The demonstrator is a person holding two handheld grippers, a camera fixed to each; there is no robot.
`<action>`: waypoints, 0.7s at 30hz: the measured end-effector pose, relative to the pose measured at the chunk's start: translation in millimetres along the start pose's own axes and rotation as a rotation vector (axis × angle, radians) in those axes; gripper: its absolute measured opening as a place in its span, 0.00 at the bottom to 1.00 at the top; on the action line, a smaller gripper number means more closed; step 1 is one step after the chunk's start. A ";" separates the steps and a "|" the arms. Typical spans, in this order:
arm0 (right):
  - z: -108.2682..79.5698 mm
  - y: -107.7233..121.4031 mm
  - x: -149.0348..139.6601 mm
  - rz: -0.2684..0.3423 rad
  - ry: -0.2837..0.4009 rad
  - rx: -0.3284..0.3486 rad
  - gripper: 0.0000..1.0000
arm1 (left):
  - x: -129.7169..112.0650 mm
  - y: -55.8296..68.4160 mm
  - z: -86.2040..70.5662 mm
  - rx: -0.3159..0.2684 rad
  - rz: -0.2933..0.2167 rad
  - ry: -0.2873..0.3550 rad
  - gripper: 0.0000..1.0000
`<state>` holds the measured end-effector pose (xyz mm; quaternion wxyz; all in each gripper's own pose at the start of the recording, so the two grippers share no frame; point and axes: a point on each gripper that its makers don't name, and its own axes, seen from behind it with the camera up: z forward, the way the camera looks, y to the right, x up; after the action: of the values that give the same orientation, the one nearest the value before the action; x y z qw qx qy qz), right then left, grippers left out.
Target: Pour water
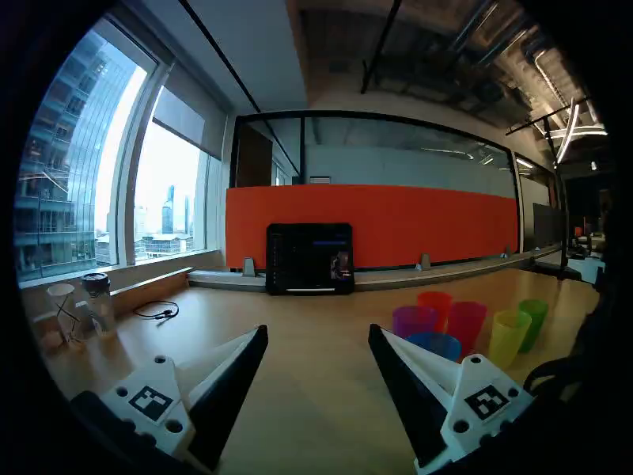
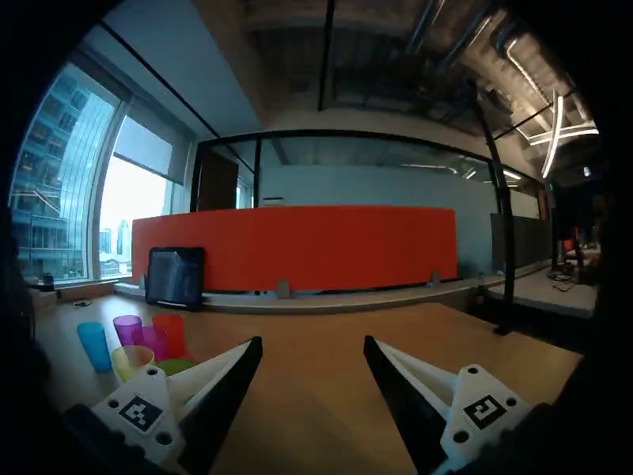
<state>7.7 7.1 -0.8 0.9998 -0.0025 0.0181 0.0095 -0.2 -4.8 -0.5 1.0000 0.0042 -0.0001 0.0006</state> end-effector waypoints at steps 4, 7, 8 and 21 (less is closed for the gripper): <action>1.1 0.7 -5.1 -0.006 -0.019 -0.003 0.99 | -0.1 0.1 0.3 0.000 0.000 0.000 0.94; 2.1 0.5 -8.2 -0.014 -0.031 -0.005 0.99 | -0.2 0.3 0.3 0.000 0.000 0.000 0.94; 2.5 0.1 -8.4 -0.017 -0.032 -0.007 0.99 | -0.2 0.4 0.3 0.000 0.000 0.000 0.94; -0.2 -7.2 -5.8 -0.021 -0.034 0.006 0.99 | -0.4 0.5 0.2 0.000 0.000 0.000 0.94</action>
<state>2.0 -0.2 -0.7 1.0000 0.0004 0.0009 -0.0010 -0.6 -4.3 -0.3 1.0000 0.0042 0.0000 0.0004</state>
